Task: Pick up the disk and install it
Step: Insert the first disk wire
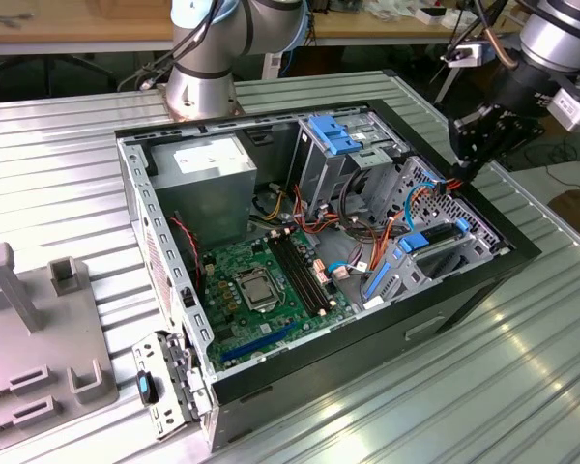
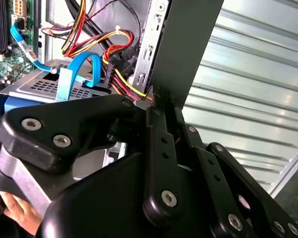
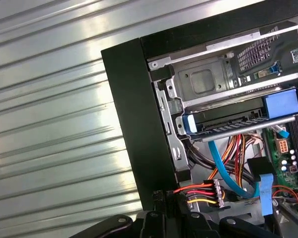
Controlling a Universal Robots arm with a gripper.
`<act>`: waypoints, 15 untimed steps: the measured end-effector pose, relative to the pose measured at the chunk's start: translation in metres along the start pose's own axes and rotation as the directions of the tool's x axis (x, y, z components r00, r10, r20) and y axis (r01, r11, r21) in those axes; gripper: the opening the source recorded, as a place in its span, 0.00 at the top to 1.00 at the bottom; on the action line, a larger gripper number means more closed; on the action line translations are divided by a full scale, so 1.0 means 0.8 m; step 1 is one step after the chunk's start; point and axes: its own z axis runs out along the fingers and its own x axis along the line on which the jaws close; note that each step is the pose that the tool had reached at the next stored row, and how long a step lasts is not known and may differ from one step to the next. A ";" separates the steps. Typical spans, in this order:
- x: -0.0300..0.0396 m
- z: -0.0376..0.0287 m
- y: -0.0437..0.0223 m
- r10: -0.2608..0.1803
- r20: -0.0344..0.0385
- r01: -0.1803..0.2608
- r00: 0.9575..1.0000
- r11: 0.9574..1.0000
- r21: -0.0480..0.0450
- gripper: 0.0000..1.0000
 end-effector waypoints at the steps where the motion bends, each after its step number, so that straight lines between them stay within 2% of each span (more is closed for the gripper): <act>1: 0.0000 0.0000 0.0001 0.000 0.000 0.000 1.000 1.000 0.000 0.77; 5: 0.0005 -0.0033 0.0004 -0.001 0.001 0.001 1.000 1.000 0.000 0.77; 6: 0.0014 -0.0033 0.0035 -0.007 0.001 0.007 1.000 1.000 0.000 0.77; 9: 0.0031 -0.0034 0.0110 -0.019 -0.004 0.019 1.000 1.000 0.002 0.77; 10: 0.0027 -0.0031 0.0116 -0.023 -0.009 0.023 1.000 1.000 0.004 0.77; 15: 0.0018 -0.0016 0.0119 -0.022 -0.011 0.023 1.000 1.000 0.011 0.77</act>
